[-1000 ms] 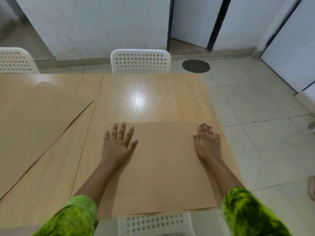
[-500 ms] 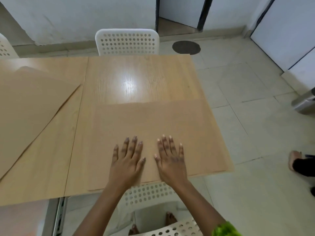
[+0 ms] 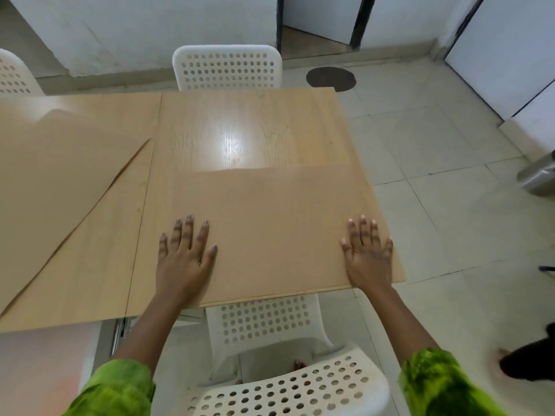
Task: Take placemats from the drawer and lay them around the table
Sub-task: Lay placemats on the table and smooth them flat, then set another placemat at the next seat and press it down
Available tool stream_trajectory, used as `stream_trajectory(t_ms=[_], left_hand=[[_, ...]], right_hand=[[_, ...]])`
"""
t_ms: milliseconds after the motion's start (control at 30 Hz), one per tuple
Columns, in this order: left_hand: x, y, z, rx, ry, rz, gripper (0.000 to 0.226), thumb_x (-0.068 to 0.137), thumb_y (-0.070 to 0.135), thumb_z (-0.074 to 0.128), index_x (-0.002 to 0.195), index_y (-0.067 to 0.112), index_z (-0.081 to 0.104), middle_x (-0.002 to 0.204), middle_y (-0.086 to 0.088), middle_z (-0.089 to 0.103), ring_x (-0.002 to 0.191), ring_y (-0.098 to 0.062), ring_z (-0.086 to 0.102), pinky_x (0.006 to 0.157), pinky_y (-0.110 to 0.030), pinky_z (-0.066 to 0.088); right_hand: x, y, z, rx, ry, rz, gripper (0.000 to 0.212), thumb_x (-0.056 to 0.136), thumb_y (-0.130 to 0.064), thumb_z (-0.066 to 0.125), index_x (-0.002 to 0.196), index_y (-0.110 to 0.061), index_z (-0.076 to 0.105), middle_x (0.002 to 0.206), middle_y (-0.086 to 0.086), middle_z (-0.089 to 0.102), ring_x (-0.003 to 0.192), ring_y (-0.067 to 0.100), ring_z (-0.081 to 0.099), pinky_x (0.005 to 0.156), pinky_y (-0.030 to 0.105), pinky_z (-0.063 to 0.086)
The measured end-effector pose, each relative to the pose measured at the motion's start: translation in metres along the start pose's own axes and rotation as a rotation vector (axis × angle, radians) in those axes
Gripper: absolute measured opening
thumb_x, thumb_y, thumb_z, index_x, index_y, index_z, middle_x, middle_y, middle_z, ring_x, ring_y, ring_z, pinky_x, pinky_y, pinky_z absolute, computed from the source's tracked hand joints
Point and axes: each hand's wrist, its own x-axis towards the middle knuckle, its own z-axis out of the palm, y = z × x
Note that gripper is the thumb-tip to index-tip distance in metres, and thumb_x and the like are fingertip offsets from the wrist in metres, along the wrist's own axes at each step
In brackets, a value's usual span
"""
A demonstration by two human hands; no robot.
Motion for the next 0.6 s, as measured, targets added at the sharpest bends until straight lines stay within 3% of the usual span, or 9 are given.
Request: stream_trajectory(t_ms=[100,167,267,333,433,500,600], left_hand=[[0.000,0.003,-0.006,0.013,-0.074,-0.025,0.074,0.080,0.063,-0.007,0.147,0.030,-0.009,0.159,0.001,-0.012,0.145,-0.017,-0.015,0.116,-0.042,-0.012],[-0.003,0.011,-0.015,-0.016,-0.111,-0.067,0.069,0.089,0.057,0.003,0.149,0.023,-0.002,0.159,0.000,-0.008,0.145,-0.016,-0.014,0.116,-0.044,-0.012],[-0.019,0.029,-0.033,-0.103,-0.057,-0.101,0.055,0.099,0.041,0.019,0.148,0.016,0.017,0.159,0.002,0.011,0.147,-0.012,0.001,0.117,-0.042,-0.007],[-0.035,0.035,-0.042,-0.292,0.034,-0.159,0.049,0.100,0.034,0.028,0.144,0.014,0.031,0.155,-0.001,0.027,0.145,-0.013,0.014,0.118,-0.037,0.000],[-0.064,0.028,-0.058,-0.643,0.132,-0.295,0.040,0.098,0.026,0.038,0.133,0.011,0.050,0.143,-0.008,0.046,0.138,-0.018,0.035,0.114,-0.031,0.015],[-0.084,0.017,-0.067,-0.831,0.199,-0.376,0.033,0.096,0.022,0.044,0.123,0.011,0.060,0.132,-0.007,0.058,0.126,-0.019,0.049,0.102,-0.025,0.032],[-0.116,-0.014,-0.080,-1.015,0.280,-0.464,0.026,0.094,0.018,0.047,0.110,0.012,0.067,0.118,-0.004,0.066,0.106,-0.017,0.058,0.085,-0.023,0.040]], right_hand=[[-0.007,-0.007,-0.009,0.029,-0.032,0.016,0.058,0.097,-0.046,0.014,0.149,-0.026,-0.004,0.160,0.000,-0.008,0.147,0.019,-0.011,0.117,0.051,-0.004],[-0.014,-0.024,-0.016,0.111,-0.039,0.001,0.058,0.098,-0.043,0.017,0.150,-0.021,0.002,0.160,0.001,-0.003,0.147,0.018,-0.008,0.117,0.049,-0.004],[-0.033,-0.066,-0.026,0.339,0.005,-0.085,0.051,0.099,-0.035,0.027,0.146,-0.014,0.025,0.156,0.005,0.021,0.145,0.022,0.012,0.117,0.039,0.006],[-0.047,-0.093,-0.028,0.515,0.022,-0.148,0.042,0.099,-0.028,0.034,0.137,-0.012,0.041,0.146,0.009,0.038,0.136,0.025,0.026,0.110,0.034,0.020],[-0.071,-0.129,-0.029,0.741,-0.059,-0.198,0.033,0.098,-0.017,0.038,0.127,-0.009,0.051,0.132,0.009,0.050,0.125,0.023,0.038,0.099,0.029,0.032],[-0.088,-0.151,-0.031,0.855,-0.129,-0.195,0.030,0.097,-0.013,0.038,0.121,-0.009,0.055,0.125,0.008,0.056,0.119,0.021,0.046,0.095,0.028,0.037],[-0.118,-0.189,-0.029,1.023,-0.277,-0.200,0.025,0.096,-0.010,0.037,0.107,-0.012,0.059,0.112,0.006,0.061,0.103,0.021,0.056,0.078,0.027,0.042]])
